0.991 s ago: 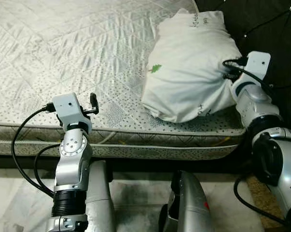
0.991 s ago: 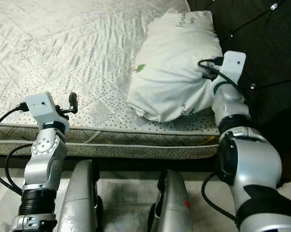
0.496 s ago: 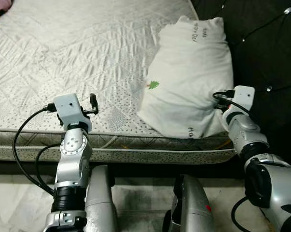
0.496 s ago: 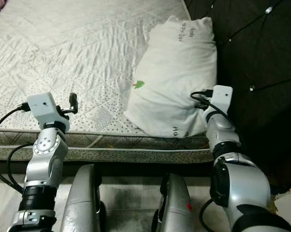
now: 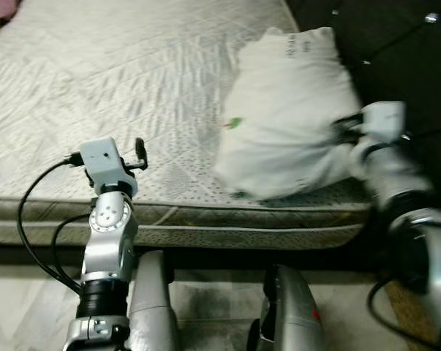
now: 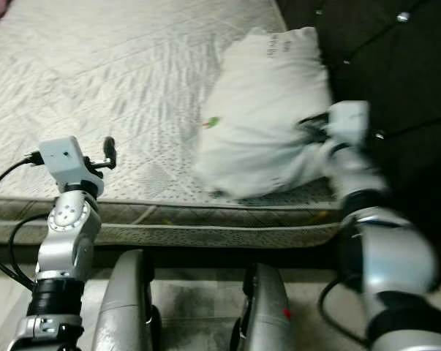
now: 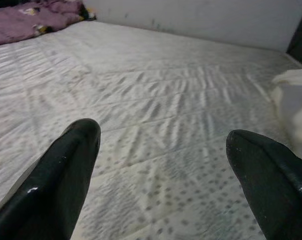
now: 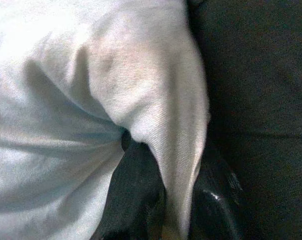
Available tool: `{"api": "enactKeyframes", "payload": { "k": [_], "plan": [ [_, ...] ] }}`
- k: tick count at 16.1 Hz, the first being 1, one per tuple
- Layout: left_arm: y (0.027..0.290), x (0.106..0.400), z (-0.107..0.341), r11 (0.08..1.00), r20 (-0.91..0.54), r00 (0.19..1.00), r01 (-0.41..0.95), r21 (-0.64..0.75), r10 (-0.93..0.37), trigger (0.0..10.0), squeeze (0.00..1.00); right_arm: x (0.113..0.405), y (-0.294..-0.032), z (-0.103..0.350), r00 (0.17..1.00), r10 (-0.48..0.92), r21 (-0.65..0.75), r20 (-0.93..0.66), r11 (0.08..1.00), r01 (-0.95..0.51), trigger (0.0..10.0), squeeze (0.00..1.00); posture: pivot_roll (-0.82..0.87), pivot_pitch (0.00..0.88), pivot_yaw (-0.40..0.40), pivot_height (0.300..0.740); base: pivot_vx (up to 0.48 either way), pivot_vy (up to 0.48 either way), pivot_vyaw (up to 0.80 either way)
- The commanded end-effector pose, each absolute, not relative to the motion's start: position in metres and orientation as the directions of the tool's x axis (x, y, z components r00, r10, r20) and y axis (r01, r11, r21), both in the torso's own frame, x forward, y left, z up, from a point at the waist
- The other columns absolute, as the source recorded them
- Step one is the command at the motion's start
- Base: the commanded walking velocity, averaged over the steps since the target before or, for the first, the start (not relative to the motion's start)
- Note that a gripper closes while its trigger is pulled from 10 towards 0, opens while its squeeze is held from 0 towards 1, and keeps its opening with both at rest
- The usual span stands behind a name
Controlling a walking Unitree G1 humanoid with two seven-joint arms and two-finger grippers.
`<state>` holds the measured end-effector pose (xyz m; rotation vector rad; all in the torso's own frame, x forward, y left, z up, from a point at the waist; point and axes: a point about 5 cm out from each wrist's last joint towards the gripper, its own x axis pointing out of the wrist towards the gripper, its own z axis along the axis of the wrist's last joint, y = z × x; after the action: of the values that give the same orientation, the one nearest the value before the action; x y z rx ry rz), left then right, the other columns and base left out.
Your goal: Clean up the room
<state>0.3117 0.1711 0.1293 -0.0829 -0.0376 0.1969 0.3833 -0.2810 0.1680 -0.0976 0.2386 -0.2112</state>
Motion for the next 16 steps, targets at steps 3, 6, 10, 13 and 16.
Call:
{"api": "enactKeyframes", "payload": {
  "k": [3,6,10,13,16],
  "plan": [
    [0.177,0.302,0.123,0.975,0.011,0.977,-0.210,-0.073,0.212,10.0,0.00,0.366,-0.341,0.205,0.898,-0.432,-0.149,-0.088,0.897,0.417,0.0,0.00,0.09,0.000,-0.047,0.565,0.000,0.000,0.00],
    [0.176,0.296,0.119,0.979,-0.013,0.981,-0.196,-0.062,0.196,10.0,0.00,0.346,-0.362,0.185,0.853,-0.509,-0.174,-0.118,0.856,0.486,0.0,0.00,0.07,0.000,-0.029,0.565,0.000,0.000,0.00],
    [0.170,0.293,0.117,0.983,-0.032,0.984,-0.174,-0.061,0.172,10.0,0.00,0.336,-0.351,0.142,0.848,-0.484,-0.148,-0.217,0.875,0.461,0.0,0.00,0.06,0.002,-0.013,0.565,0.000,0.000,0.00],
    [0.170,0.291,0.117,0.985,-0.044,0.986,-0.165,-0.059,0.162,10.0,0.00,0.343,-0.307,0.110,0.886,-0.375,-0.116,-0.271,0.927,0.357,10.0,0.00,0.06,0.016,-0.008,0.565,0.000,0.000,0.00],
    [0.172,0.291,0.118,0.983,-0.046,0.984,-0.173,-0.058,0.170,10.0,0.00,0.353,-0.272,0.101,0.912,-0.304,-0.113,-0.275,0.952,0.284,10.0,0.00,0.07,0.020,-0.012,0.565,0.000,0.000,0.00]
  ]
}}
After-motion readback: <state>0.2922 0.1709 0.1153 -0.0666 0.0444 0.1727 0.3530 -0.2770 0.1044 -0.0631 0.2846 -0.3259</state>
